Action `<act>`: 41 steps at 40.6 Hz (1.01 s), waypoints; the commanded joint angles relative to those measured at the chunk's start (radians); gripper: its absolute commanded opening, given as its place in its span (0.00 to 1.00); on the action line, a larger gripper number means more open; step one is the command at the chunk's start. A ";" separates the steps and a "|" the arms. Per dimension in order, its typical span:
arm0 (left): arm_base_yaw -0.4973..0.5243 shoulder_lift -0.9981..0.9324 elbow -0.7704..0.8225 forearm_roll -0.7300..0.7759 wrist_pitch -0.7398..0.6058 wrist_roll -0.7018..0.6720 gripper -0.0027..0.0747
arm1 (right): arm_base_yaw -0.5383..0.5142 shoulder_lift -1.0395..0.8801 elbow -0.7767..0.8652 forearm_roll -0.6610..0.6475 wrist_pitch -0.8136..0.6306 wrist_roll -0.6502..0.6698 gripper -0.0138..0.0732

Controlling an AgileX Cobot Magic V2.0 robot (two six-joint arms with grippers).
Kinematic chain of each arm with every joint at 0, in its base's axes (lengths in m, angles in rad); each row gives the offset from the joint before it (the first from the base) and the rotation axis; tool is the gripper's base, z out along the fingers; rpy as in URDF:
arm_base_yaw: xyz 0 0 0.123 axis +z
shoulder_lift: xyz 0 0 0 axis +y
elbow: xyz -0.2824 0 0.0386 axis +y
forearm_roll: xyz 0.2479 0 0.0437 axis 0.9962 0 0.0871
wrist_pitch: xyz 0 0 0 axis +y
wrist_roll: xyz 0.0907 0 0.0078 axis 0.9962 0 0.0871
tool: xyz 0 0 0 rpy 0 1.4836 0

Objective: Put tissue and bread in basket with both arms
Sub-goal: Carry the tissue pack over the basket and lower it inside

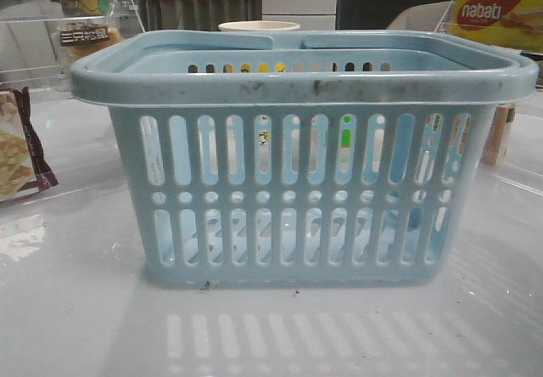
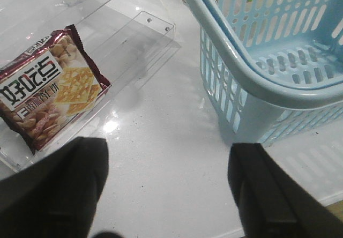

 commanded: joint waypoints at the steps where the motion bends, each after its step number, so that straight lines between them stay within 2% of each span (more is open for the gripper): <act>1: -0.006 0.005 -0.028 -0.009 -0.075 0.000 0.72 | -0.007 -0.030 -0.040 -0.048 -0.103 -0.008 0.80; 5: -0.006 0.005 -0.028 -0.009 -0.075 0.000 0.72 | -0.007 -0.020 -0.040 -0.064 -0.146 -0.008 0.79; 19: -0.006 0.005 -0.028 -0.009 -0.075 0.000 0.72 | -0.007 0.010 -0.041 -0.075 -0.188 -0.008 0.44; 23: -0.006 0.005 -0.028 -0.009 -0.075 0.000 0.72 | -0.007 0.004 -0.048 -0.075 -0.179 -0.008 0.37; 35: -0.006 0.005 -0.028 -0.009 -0.075 0.000 0.72 | 0.021 -0.143 -0.051 -0.071 -0.130 -0.008 0.36; 41: -0.006 0.005 -0.028 -0.009 -0.075 0.000 0.72 | 0.091 -0.279 -0.051 -0.057 -0.085 -0.008 0.36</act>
